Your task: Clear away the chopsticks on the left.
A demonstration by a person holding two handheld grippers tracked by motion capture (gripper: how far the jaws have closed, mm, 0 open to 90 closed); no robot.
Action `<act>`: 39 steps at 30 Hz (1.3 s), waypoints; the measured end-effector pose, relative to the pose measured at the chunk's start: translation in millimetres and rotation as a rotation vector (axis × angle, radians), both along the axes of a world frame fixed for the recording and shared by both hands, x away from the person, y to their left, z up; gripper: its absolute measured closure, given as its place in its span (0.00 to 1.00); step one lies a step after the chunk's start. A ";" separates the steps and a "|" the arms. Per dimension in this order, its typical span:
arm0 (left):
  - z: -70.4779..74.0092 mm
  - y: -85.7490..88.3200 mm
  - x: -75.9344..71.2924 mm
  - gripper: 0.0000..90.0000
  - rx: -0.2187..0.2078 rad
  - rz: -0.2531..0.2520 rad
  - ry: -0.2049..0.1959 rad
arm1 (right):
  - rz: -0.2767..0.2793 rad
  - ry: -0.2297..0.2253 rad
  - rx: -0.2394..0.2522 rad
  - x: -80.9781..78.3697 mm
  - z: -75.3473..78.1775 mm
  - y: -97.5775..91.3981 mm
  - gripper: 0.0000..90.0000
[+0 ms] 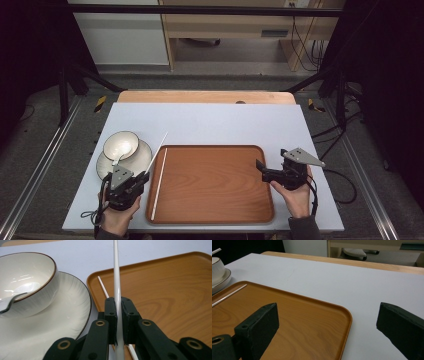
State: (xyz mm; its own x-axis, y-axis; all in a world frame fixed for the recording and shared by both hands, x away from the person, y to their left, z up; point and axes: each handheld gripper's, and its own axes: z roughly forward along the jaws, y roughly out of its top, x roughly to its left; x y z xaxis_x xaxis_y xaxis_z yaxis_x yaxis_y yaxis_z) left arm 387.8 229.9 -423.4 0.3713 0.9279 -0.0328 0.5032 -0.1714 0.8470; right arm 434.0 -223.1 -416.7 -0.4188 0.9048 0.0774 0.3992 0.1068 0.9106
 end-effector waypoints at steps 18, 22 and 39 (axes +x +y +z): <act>0.2 -31.2 5.8 0.93 -0.064 0.084 -0.013 | 0.008 -0.017 0.007 -4.0 5.4 3.8 0.05; -7.8 -38.2 3.3 0.93 -0.097 0.108 -0.001 | 0.010 -0.015 0.004 -3.3 4.1 3.8 0.05; -45.5 -47.0 -3.9 0.93 -0.146 0.186 0.049 | 0.016 -0.002 -0.003 -1.9 1.2 5.8 0.05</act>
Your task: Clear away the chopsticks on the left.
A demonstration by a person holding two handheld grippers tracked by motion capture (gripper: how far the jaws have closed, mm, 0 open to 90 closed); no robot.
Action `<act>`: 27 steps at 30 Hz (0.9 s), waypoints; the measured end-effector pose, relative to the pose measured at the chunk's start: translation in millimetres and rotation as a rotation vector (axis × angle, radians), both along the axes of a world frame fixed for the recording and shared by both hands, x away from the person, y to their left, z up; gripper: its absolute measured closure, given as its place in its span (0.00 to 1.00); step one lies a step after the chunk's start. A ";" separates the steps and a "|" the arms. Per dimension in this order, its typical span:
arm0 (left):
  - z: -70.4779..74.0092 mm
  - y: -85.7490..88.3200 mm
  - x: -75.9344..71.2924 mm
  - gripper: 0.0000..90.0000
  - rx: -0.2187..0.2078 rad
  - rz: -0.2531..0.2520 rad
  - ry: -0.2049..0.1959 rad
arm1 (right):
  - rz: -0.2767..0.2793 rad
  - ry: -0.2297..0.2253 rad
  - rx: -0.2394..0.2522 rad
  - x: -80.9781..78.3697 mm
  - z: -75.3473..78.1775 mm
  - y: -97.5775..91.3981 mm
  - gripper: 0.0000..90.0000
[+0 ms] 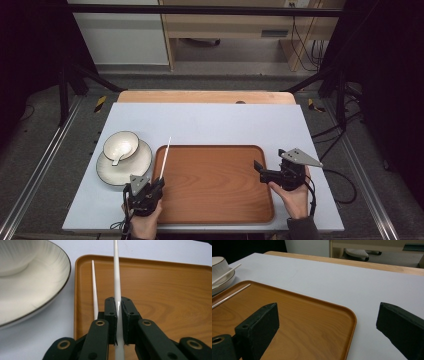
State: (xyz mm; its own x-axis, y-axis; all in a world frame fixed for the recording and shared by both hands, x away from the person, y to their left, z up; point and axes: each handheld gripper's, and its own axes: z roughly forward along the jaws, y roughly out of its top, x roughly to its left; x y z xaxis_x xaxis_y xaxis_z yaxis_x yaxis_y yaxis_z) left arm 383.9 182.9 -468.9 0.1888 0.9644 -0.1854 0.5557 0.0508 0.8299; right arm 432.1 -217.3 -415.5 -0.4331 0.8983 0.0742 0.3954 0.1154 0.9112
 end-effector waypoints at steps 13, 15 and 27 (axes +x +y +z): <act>-13.5 -3.8 3.8 0.93 0.014 -0.002 0.059 | 0.004 0.002 0.001 0.5 -0.8 0.4 0.05; -15.1 -3.2 5.2 0.93 0.012 0.001 0.069 | 0.003 0.003 0.003 0.5 -0.7 0.1 0.05; -14.9 -5.6 7.3 0.93 0.046 -0.002 0.100 | 0.003 0.005 0.002 0.7 -0.9 -0.1 0.05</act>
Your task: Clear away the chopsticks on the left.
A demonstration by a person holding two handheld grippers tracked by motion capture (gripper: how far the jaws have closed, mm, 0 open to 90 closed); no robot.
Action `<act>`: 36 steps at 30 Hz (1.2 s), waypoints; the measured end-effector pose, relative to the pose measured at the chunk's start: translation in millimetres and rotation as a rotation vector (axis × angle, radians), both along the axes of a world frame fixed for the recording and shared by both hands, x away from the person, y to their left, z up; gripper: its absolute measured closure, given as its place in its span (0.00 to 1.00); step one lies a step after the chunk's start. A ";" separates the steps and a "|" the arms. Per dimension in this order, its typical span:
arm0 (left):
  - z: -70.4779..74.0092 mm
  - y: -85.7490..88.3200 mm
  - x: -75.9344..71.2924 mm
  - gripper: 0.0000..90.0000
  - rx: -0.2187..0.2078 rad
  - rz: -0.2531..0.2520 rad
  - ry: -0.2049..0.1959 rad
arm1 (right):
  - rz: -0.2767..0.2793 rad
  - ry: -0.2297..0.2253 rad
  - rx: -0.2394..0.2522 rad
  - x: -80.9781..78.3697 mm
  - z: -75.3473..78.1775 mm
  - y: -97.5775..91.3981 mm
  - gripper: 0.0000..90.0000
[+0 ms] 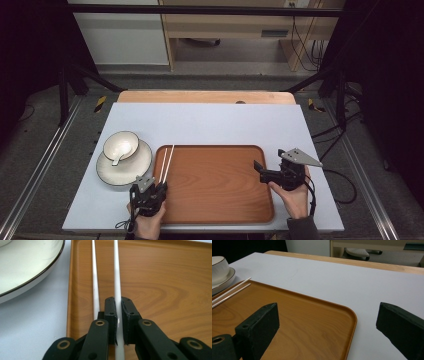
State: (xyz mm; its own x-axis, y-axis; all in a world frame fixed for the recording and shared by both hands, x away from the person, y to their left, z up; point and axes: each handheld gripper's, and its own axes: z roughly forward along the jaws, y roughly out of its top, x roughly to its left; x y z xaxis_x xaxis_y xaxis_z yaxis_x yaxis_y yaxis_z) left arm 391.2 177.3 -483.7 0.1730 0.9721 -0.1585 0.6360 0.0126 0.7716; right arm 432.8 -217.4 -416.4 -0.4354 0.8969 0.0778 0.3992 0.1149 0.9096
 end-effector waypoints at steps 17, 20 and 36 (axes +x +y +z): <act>1.7 -2.3 -1.1 0.92 0.007 0.001 0.014 | -0.001 -0.001 -0.002 0.0 0.0 0.1 0.05; 1.7 -2.4 -1.3 0.92 0.009 -0.001 0.014 | 0.001 -0.004 -0.001 -0.3 0.3 0.1 0.05; 31.6 1.9 1.6 0.77 -0.037 -0.154 -0.116 | -0.010 -0.009 0.009 -1.3 1.8 -2.7 0.05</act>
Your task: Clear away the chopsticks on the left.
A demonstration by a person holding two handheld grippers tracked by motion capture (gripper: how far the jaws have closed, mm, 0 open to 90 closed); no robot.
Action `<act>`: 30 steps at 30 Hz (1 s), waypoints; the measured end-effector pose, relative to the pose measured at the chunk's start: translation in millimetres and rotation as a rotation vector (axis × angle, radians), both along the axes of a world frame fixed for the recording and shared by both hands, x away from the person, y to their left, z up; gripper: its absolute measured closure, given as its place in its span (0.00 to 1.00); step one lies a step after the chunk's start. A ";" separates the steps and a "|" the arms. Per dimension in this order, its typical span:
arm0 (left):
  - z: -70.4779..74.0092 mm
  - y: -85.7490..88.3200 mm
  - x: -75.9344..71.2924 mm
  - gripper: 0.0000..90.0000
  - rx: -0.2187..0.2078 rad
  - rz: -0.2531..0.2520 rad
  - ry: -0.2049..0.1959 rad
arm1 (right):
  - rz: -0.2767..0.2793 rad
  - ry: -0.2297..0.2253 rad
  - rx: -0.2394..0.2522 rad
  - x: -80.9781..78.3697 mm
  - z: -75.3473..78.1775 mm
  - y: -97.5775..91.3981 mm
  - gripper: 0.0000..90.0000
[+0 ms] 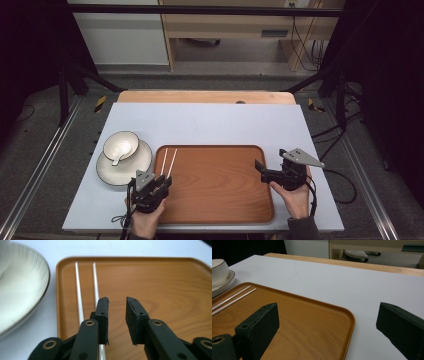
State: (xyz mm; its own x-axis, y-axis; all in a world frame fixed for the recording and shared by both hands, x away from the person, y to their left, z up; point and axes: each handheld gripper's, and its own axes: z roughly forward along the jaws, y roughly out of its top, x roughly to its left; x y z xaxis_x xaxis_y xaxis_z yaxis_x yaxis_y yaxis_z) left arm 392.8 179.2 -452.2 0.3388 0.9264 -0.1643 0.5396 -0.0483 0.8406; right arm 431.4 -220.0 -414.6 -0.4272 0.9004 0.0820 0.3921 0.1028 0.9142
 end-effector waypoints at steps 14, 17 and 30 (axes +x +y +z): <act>29.5 22.7 16.3 0.48 0.045 -0.213 -0.063 | -0.014 -0.009 0.009 -1.2 1.0 -4.6 0.05; 28.4 31.0 16.8 0.42 0.061 -0.232 -0.068 | -0.021 -0.008 0.013 -1.4 1.2 -6.4 0.05; 16.5 76.1 13.9 0.30 0.071 -0.242 -0.053 | -0.040 0.011 0.008 0.3 -4.4 -12.7 0.05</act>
State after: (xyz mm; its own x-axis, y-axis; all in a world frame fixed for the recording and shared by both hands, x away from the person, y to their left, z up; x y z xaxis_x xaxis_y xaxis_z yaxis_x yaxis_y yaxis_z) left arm 406.7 255.3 -435.6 0.5585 0.8258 -0.0783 0.4607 -0.2303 0.8572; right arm 431.8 -232.7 -418.9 -0.3896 0.9162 0.0936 0.4061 0.0797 0.9103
